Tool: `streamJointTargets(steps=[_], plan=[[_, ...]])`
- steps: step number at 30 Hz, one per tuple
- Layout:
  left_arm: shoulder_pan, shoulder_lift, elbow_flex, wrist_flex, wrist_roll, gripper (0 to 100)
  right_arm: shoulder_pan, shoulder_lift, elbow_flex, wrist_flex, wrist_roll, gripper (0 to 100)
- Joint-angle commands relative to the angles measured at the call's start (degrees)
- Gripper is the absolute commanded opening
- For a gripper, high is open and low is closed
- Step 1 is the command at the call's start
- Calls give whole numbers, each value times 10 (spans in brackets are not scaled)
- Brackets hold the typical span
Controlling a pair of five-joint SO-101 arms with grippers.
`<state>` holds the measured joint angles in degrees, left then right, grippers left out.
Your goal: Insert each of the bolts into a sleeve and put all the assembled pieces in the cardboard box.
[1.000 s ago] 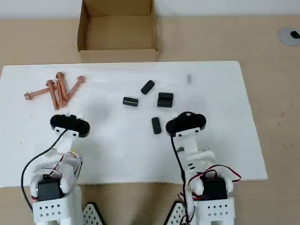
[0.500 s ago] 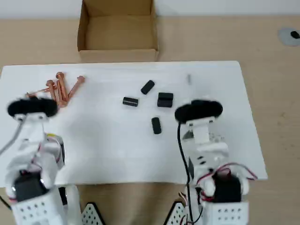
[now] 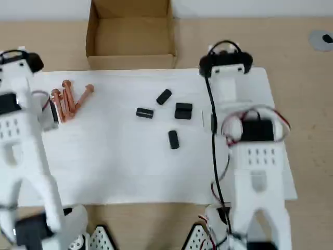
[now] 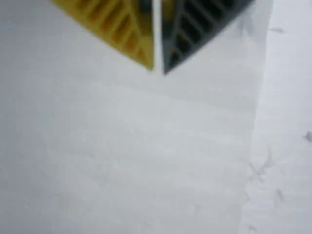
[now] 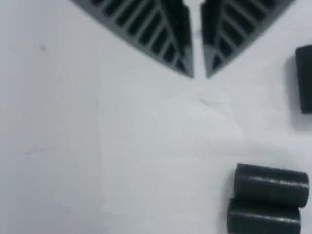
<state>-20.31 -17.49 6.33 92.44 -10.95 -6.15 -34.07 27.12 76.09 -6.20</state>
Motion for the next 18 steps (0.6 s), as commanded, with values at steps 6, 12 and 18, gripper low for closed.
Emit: streamJointTargets(steps=[6, 12, 18], plan=[[-9, 206, -206, 4, -32, 41, -96, 164, -95, -10, -9, 12], [-25, 364, -316, 5, -47, 88, -117, 248, -165, -10, -9, 12], [-40, 486, -409, 5, -59, 88, -116, 313, -210, -10, -9, 11]])
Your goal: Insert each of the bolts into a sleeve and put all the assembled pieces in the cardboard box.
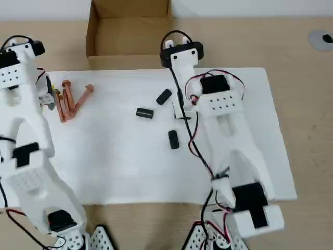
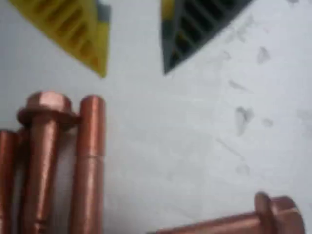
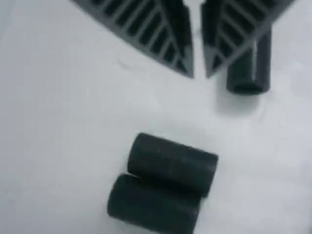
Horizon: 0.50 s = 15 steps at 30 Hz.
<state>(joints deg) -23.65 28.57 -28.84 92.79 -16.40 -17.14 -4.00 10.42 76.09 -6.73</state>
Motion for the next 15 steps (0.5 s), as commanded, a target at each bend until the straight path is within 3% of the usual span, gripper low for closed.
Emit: streamJointTargets(steps=[1, 15], plan=[[-6, 40, -71, 2, -4, 88, -7, 20, -47, -10, -4, 11], [4, 130, -193, 2, 1, 92, -7, 81, -80, -18, -4, 11]])
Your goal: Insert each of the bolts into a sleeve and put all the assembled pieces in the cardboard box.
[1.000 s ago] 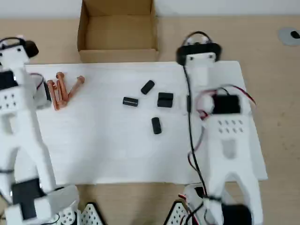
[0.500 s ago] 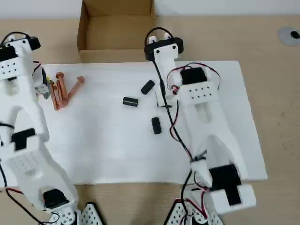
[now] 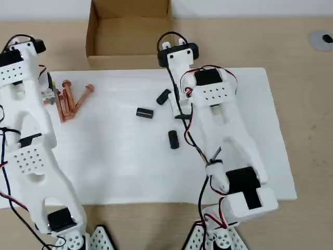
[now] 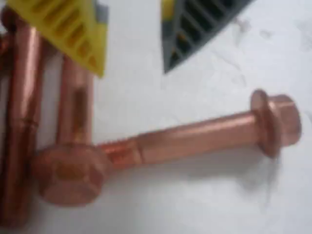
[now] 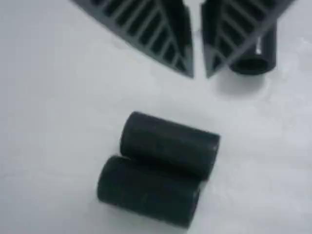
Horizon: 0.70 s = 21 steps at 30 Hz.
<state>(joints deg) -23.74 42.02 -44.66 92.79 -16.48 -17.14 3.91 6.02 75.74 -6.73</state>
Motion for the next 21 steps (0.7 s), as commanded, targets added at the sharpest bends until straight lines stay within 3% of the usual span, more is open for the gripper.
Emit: streamJointTargets(steps=[1, 11, 21], plan=[[8, -4, -36, 0, 10, 92, -7, 6, -36, -18, -4, 11], [21, -2, -30, -44, 105, 92, -8, 17, -36, -34, -2, 11], [48, -2, 75, -128, 117, 92, -8, 17, -36, -35, -1, 11]])
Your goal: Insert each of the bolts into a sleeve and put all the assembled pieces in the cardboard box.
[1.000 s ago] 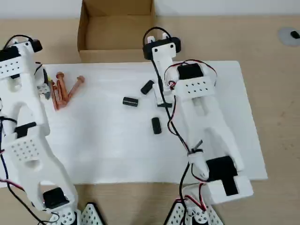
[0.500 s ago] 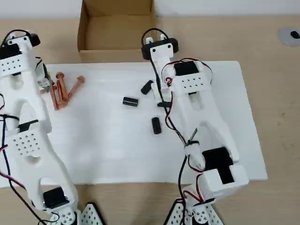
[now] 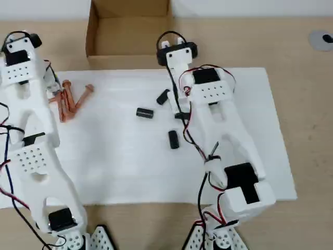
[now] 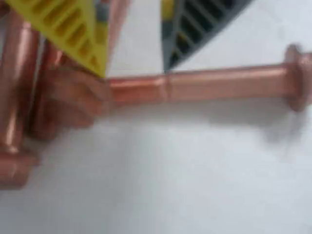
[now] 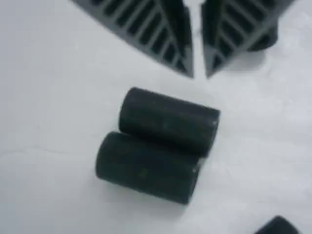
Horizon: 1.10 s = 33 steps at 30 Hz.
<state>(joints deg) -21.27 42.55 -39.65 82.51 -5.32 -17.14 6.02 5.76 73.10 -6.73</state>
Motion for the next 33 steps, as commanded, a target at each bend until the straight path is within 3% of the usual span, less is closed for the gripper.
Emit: streamJointTargets(steps=[1, 10, 17, 25, 33], plan=[[28, -7, 36, -34, 5, 92, -8, -4, -34, -9, -1, 11], [31, -15, 76, -57, 21, 92, -8, -4, -34, -8, -1, 11], [31, -24, -51, 49, 20, 92, -8, -4, -34, -8, -1, 11], [33, -24, -79, 110, 17, 93, -8, -4, -30, -8, -1, 11], [34, 15, -59, 84, -56, 93, -7, -4, -29, -4, -1, 11]])
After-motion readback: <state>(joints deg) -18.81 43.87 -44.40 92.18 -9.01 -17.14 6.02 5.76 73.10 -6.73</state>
